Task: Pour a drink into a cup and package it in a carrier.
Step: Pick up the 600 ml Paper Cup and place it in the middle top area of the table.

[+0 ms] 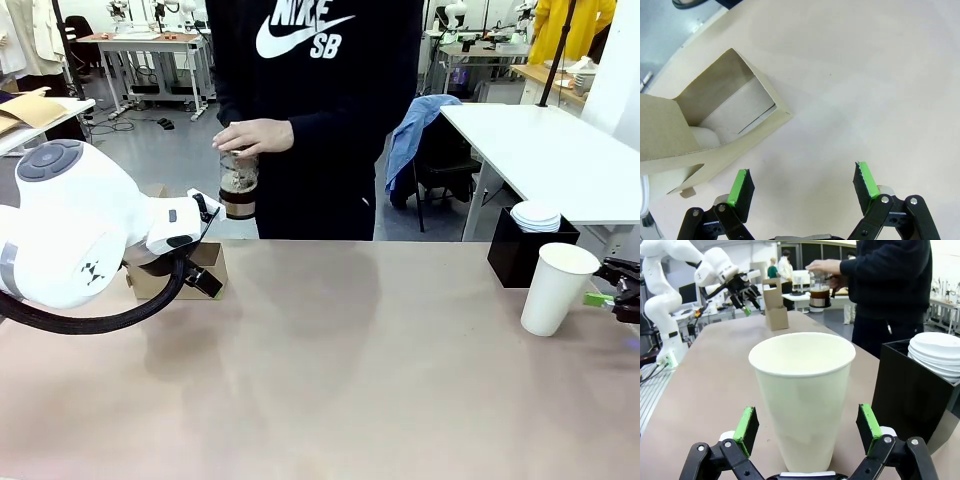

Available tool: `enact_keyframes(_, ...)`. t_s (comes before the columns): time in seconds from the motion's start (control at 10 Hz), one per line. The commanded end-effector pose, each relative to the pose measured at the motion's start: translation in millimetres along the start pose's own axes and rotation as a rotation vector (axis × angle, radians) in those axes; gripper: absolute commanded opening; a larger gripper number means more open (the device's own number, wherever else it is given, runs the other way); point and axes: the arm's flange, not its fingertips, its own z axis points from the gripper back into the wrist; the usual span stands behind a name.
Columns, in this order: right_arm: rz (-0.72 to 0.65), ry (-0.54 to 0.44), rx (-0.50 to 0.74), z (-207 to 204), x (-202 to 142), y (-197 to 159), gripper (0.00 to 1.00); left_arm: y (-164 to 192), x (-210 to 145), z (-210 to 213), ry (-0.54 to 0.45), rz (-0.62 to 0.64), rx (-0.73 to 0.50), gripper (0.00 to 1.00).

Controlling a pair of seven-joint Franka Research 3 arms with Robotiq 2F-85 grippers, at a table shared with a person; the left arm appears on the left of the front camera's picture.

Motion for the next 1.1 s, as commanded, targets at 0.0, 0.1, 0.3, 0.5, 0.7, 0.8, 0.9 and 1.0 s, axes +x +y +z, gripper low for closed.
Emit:
enact_keyframes(0.0, 0.022, -0.008, -0.024, -11, -9, 2, 1.00, 0, 0, 0, 0.000, 0.001, -0.001, 1.00)
enact_keyframes(0.1, 0.016, -0.018, -0.008, -14, -12, 3, 1.00, 0, 0, 0, 0.000, 0.001, -0.001, 1.00)
enact_keyframes(0.3, 0.010, -0.005, 0.004, -25, -18, 1, 1.00, 0, 0, 0, 0.000, 0.001, -0.001, 1.00)
enact_keyframes(0.5, 0.009, -0.004, 0.023, -40, -24, -3, 1.00, 0, 0, 0, 0.000, 0.001, -0.001, 1.00)
enact_keyframes(0.7, 0.005, -0.014, 0.044, -52, -27, -4, 1.00, 0, 0, 0, 0.000, 0.001, -0.001, 1.00)
enact_keyframes(0.8, -0.001, -0.013, 0.055, -60, -28, -5, 1.00, 0, 0, 0, 0.000, 0.001, -0.001, 1.00)
enact_keyframes(0.9, -0.011, -0.020, 0.055, -64, -29, -6, 1.00, 0, 0, 0, 0.000, 0.001, -0.001, 1.00)
enact_keyframes(1.0, -0.018, -0.034, 0.054, -68, -29, -8, 1.00, 0, 0, 0, 0.000, 0.001, -0.001, 1.00)
